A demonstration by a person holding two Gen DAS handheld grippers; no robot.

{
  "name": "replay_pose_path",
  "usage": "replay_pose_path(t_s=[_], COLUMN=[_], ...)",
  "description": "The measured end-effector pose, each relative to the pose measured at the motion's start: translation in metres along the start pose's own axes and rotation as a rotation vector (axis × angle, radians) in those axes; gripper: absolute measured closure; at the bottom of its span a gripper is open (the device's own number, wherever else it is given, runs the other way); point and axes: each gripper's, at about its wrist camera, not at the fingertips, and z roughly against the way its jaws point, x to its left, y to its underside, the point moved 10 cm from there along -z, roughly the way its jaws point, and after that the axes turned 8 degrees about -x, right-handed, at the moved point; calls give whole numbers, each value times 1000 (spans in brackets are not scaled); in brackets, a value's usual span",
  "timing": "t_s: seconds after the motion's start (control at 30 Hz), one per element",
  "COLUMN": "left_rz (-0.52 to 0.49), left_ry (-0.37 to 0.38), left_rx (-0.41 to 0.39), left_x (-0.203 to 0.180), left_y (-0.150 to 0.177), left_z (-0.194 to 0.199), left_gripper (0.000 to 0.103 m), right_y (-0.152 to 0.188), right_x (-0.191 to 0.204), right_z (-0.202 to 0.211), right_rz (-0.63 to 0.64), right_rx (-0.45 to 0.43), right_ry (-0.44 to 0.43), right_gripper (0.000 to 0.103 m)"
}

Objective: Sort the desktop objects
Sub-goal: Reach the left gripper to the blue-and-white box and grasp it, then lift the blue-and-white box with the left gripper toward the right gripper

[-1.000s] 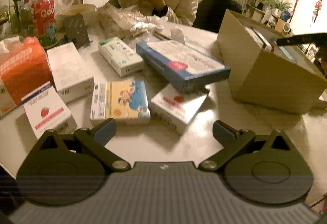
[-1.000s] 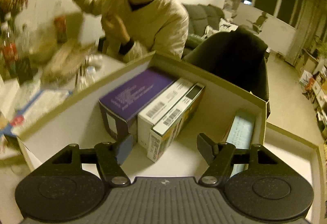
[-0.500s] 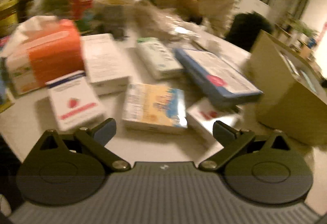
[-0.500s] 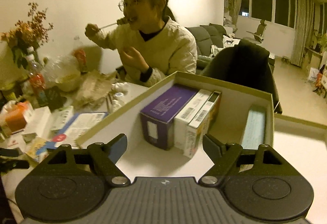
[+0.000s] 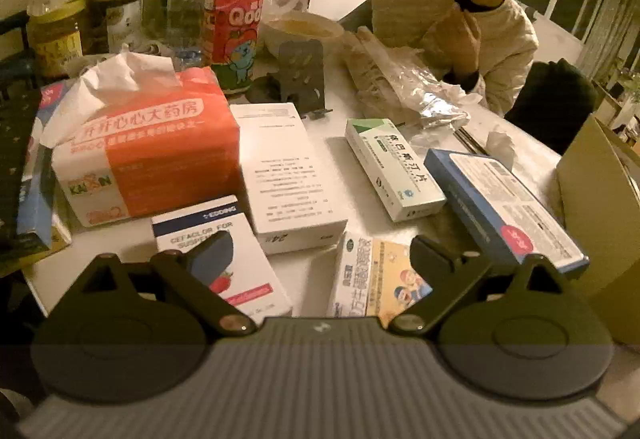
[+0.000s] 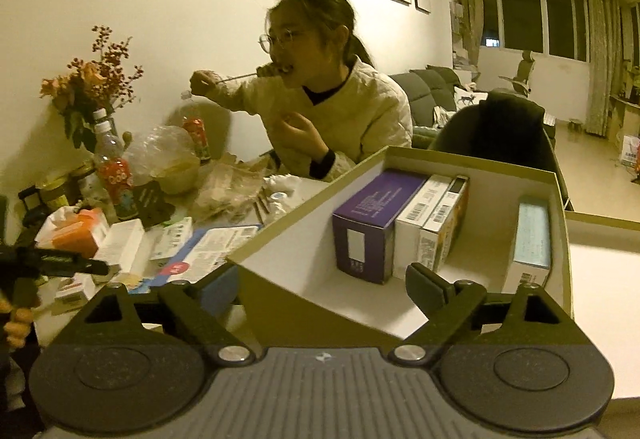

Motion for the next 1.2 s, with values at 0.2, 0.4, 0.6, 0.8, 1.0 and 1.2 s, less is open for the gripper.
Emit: replay_pose_path(t_s=[0.2, 0.4, 0.6, 0.8, 1.0, 1.2], left_rz=[-26, 76, 219, 361, 445, 505], left_ry=[134, 296, 386, 455, 482, 502], left_rx=[27, 124, 234, 356, 424, 443], left_x=[-43, -75, -82, -88, -96, -97], left_y=[0, 2, 7, 12, 19, 26], left_z=[-1, -16, -37, -52, -64, -65], left_gripper=[9, 24, 37, 49, 56, 74], right_y=[4, 11, 17, 16, 18, 21], right_x=[18, 30, 33, 37, 41, 42], right_z=[9, 14, 15, 12, 8, 5], right_rz=[-26, -69, -93, -93, -96, -104], right_rx=[-25, -33, -21, -19, -10, 1], right_ry=[-33, -55, -59, -64, -74, -71], right_gripper=[10, 10, 9, 9, 9, 9])
